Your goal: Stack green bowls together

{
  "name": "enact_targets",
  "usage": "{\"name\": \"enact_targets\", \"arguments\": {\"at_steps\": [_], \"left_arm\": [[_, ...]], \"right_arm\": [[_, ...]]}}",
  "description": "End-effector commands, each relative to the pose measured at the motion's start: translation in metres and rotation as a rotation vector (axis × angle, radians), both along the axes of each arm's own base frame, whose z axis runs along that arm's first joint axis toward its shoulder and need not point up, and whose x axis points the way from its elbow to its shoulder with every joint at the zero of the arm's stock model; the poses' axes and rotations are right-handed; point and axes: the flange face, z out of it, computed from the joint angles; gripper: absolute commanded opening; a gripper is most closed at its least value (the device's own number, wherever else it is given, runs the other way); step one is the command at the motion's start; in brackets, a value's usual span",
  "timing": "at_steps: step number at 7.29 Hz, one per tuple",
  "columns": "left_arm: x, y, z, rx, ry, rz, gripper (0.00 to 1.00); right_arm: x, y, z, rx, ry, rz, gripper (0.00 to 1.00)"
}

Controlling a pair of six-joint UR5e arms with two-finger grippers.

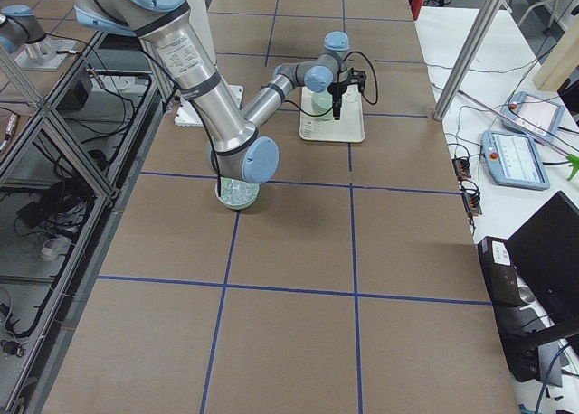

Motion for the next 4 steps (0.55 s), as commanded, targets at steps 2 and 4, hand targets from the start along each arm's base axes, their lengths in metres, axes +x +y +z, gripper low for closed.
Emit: {"name": "enact_targets", "arguments": {"at_steps": [2, 4], "left_arm": [[-0.001, 0.001, -0.011, 0.028, -0.012, 0.004, 1.00], [-0.002, 0.002, -0.009, 0.025, -0.014, 0.003, 1.00]], "right_arm": [[0.215, -0.073, 0.108, 0.155, 0.104, -0.213, 1.00], [0.361, -0.057, 0.228, 0.229, 0.133, -0.323, 1.00]]}}
